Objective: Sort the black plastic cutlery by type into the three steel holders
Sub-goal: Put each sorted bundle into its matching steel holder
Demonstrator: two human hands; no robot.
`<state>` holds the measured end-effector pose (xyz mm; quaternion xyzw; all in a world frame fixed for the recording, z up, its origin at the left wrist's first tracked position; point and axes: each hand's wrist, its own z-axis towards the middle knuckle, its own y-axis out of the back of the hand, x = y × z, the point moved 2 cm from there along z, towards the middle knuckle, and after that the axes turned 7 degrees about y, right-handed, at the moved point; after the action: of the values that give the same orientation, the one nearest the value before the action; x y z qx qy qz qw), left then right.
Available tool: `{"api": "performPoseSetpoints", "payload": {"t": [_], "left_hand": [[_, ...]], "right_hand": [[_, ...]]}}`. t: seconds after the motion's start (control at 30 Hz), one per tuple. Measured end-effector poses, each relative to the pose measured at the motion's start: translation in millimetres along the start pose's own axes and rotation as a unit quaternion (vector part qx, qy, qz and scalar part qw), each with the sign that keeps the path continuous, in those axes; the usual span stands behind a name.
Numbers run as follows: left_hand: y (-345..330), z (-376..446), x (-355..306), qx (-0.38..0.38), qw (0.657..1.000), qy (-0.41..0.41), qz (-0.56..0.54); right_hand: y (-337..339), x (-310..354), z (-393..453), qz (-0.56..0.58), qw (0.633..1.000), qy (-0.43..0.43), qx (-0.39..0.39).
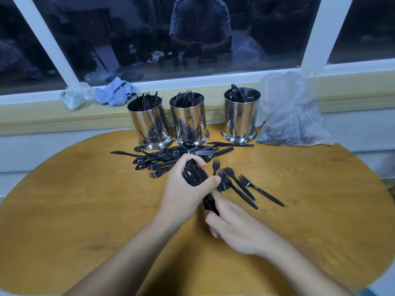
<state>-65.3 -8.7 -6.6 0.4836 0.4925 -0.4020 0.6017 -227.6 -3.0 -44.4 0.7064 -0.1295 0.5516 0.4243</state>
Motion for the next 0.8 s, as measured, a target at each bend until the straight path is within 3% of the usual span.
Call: {"api": "performPoseSetpoints", "payload": {"t": [0.1, 0.23, 0.4, 0.5, 0.7, 0.8], "left_hand": [[-3.2, 9.3, -0.1, 0.011, 0.999, 0.033, -0.007], [-18.3, 17.6, 6.2, 0.015, 0.982, 0.114, -0.148], [-34.4, 53.9, -11.0, 0.030, 0.999, 0.012, -0.011], [-49.2, 92.3, -41.0, 0.066, 0.995, -0.032, 0.063], [-73.9, 208.2, -116.6, 0.040, 0.997, -0.067, 0.009], [-95.4, 271.8, -149.8, 0.010, 0.995, -0.101, 0.013]], "right_hand": [[7.6, -0.2, 1.0, -0.036, 0.999, 0.006, -0.016], [13.8, -8.1, 9.2, -0.065, 0.995, 0.023, -0.074], [47.4, -20.6, 24.2, -0.022, 0.992, 0.034, -0.116], [78.0, -26.9, 35.4, 0.027, 0.982, 0.041, -0.181], [130.3, -73.5, 50.5, 0.040, 0.956, -0.003, -0.292], [141.4, -97.8, 56.0, 0.051, 0.950, -0.030, -0.306]]}}
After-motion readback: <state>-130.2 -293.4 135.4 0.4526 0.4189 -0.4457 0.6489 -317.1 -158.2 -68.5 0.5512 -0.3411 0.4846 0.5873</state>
